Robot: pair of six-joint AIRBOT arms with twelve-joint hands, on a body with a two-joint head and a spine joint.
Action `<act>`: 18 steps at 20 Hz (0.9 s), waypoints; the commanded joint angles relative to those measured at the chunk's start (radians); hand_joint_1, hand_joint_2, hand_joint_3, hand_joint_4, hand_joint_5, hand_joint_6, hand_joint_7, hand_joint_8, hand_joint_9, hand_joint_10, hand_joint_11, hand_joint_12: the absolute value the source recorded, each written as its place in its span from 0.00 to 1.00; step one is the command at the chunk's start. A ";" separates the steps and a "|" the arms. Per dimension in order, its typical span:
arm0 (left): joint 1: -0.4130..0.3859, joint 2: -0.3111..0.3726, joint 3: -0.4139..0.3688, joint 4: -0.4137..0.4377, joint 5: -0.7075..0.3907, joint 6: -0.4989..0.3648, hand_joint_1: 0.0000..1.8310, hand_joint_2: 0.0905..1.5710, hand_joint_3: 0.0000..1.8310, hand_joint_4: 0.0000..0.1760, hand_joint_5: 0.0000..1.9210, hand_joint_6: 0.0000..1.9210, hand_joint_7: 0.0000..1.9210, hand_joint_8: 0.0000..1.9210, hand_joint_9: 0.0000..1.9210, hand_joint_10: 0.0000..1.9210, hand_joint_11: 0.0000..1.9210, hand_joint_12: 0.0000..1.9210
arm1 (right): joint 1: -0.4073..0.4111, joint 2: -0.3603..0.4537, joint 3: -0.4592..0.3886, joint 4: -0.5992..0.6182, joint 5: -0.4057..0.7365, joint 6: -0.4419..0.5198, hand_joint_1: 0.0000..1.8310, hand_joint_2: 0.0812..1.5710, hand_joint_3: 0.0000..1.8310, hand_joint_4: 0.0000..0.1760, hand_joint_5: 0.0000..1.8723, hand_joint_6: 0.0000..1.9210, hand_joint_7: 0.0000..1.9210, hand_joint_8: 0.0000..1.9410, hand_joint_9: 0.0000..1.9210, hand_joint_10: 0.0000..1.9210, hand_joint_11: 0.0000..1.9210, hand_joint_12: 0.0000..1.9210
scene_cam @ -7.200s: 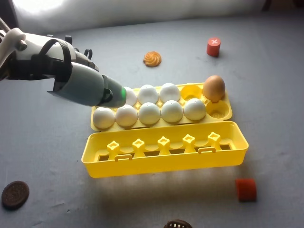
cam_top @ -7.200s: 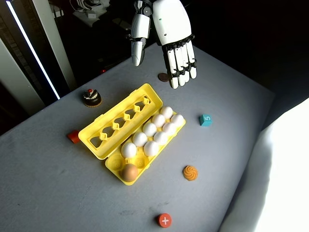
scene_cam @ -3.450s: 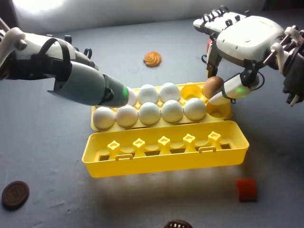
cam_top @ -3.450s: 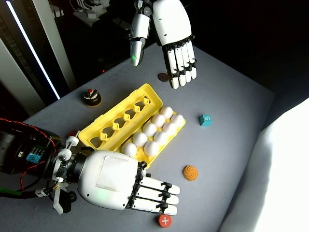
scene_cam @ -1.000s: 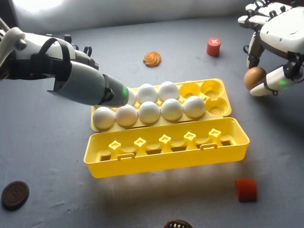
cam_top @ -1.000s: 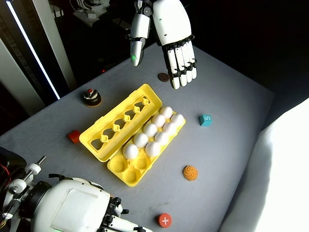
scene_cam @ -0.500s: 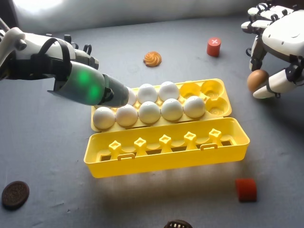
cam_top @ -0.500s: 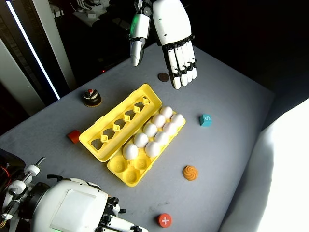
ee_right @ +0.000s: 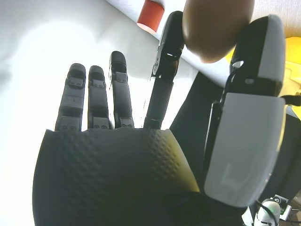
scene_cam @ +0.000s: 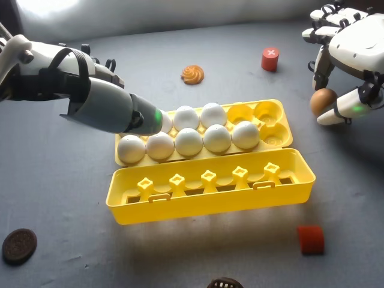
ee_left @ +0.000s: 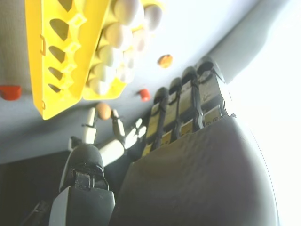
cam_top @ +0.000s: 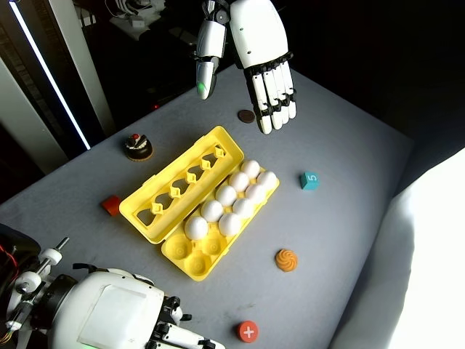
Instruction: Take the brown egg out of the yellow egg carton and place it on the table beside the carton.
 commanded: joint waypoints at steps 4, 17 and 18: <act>-0.012 0.006 0.000 0.056 -0.042 -0.003 0.00 0.75 0.00 0.00 0.07 0.00 0.06 0.00 0.04 0.00 0.02 0.02 | -0.003 0.002 0.007 -0.014 0.102 -0.001 0.59 0.61 0.00 1.00 0.67 0.26 0.13 0.00 0.00 0.00 0.00 0.00; -0.012 0.006 0.000 0.056 -0.042 -0.003 0.00 0.74 0.00 0.00 0.09 0.00 0.08 0.00 0.06 0.00 0.03 0.04 | -0.015 0.001 0.007 -0.021 0.110 -0.007 0.60 0.60 0.00 1.00 0.73 0.16 0.10 0.00 0.00 0.00 0.00 0.00; -0.012 0.006 0.000 0.056 -0.042 -0.003 0.00 0.74 0.00 0.00 0.09 0.00 0.08 0.00 0.06 0.00 0.03 0.04 | -0.016 0.001 0.007 -0.021 0.110 -0.008 0.60 0.60 0.00 1.00 0.73 0.16 0.10 0.00 0.00 0.00 0.00 0.00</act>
